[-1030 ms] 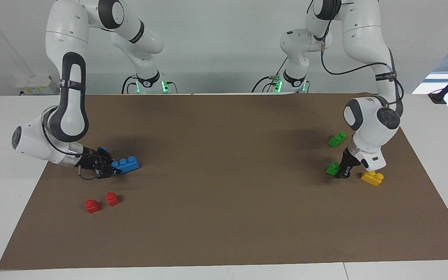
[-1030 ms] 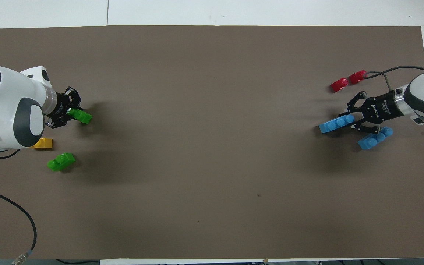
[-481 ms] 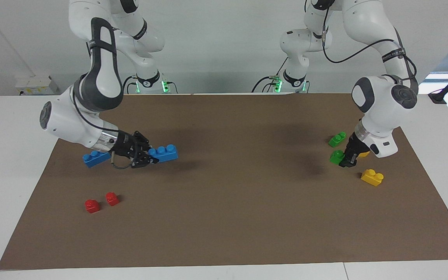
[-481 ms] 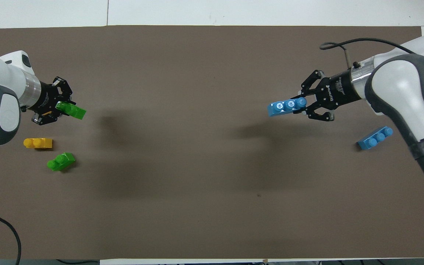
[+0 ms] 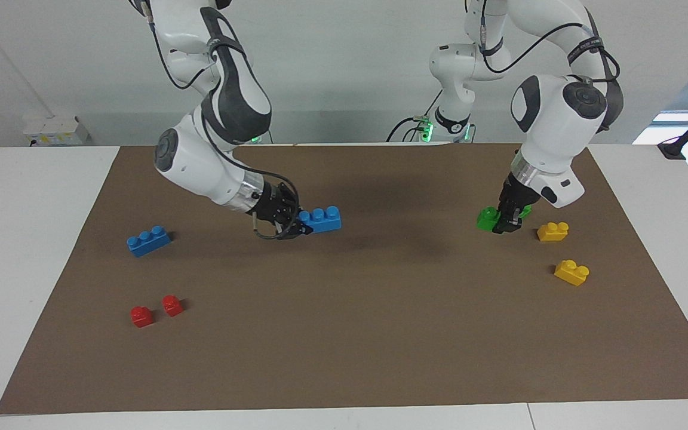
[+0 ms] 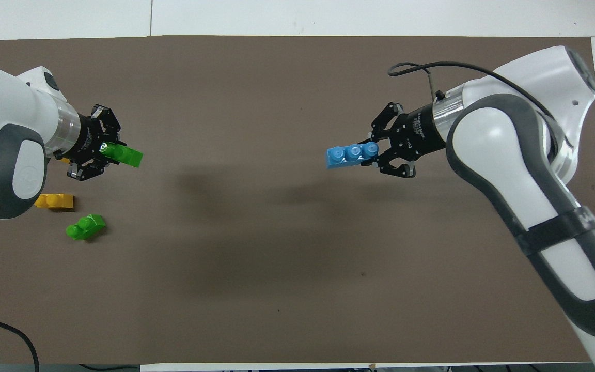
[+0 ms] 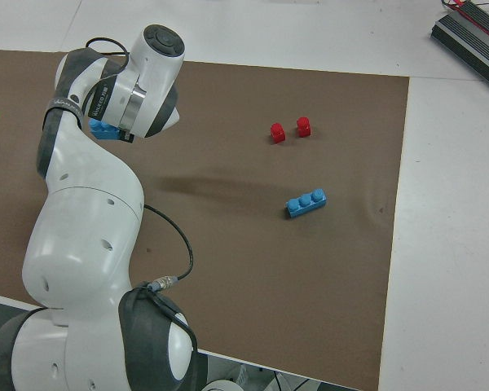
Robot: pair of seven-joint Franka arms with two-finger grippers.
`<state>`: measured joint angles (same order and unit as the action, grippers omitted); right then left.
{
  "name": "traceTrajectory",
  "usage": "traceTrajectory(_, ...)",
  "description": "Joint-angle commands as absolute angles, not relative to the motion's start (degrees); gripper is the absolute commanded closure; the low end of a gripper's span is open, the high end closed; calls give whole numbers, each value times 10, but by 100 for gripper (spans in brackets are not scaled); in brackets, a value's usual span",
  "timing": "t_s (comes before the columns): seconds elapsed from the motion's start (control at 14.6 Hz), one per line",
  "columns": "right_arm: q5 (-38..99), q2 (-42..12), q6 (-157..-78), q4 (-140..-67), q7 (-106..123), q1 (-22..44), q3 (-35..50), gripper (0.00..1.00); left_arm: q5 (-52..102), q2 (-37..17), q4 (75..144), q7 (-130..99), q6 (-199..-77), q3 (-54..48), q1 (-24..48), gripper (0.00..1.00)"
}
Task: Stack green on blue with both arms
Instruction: 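Lift the green brick with the left gripper while the right gripper lifts the blue brick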
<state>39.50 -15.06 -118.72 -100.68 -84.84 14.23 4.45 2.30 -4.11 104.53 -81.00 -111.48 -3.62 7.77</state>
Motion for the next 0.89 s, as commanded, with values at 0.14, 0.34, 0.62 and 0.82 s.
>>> traceTrajectory(0.14,443,-145,-1372,-1087,-883,241,41,100,44,12,1046,-909,-1056,-68,85,100)
traceTrajectory(0.34,444,-175,-1433,-1099,-879,279,41,100,45,18,1047,-972,-1056,-94,91,100)
traceTrajectory(0.62,446,-213,-1477,-1111,-838,290,42,100,45,21,1051,-1011,-1060,-98,120,100)
traceTrajectory(0.82,446,-225,-1487,-1111,-831,290,42,100,45,31,1072,-1034,-1078,-98,130,100)
